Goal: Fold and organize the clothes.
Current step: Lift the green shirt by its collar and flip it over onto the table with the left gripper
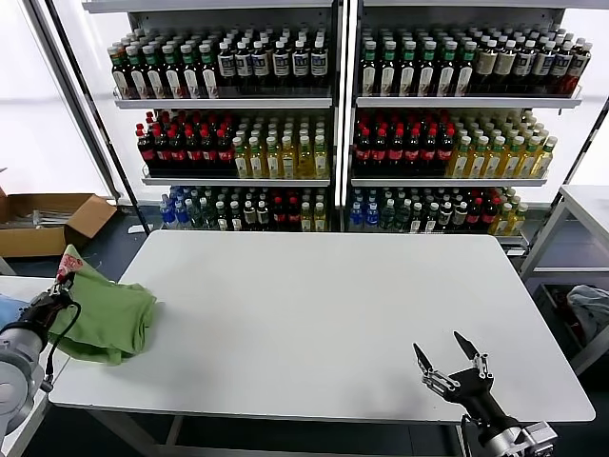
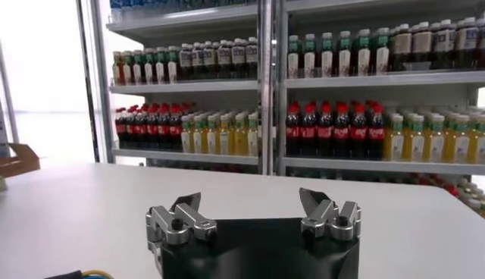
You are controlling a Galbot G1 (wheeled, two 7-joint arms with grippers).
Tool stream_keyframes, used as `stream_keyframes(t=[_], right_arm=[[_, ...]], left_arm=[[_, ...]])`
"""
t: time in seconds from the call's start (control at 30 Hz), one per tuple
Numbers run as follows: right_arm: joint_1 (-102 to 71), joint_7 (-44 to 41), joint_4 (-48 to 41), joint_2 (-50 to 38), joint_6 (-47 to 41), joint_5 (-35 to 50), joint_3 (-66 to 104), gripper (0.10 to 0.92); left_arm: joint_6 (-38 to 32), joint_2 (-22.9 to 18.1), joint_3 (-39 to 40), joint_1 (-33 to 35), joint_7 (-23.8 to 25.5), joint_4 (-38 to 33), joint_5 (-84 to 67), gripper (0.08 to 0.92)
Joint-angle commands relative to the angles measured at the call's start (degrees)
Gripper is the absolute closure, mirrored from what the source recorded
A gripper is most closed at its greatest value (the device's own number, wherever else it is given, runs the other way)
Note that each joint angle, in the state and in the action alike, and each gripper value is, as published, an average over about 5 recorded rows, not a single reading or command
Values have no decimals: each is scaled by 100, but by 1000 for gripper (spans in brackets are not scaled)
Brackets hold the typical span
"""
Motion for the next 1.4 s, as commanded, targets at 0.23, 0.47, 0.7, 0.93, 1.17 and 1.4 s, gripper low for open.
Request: stream_keyframes(t=[0.23, 0.47, 0.7, 0.93, 1.17, 1.4], right_arm=[[-69, -2, 67, 139, 4, -94, 31, 203], [-167, 13, 217, 269, -18, -137, 65, 203], [-309, 23, 344, 354, -31, -218, 96, 203], [-287, 117, 466, 345, -155, -384, -78, 203], [124, 651, 593, -22, -817, -441, -655, 203], [1513, 1647, 70, -590, -1633, 879, -1883, 203]], left_arm=[[341, -711, 2596, -1030, -1018, -885, 960, 885], [554, -1075, 4133, -1180, -1833, -728, 889, 885], [551, -1753, 4744, -1338, -2287, -114, 647, 885], [548, -2041, 4840, -1616, -2273, 226, 577, 885], [541, -2088, 4796, -1652, -2061, 94, 479, 879], [295, -1762, 4354, -1385, -1074, -246, 280, 725]])
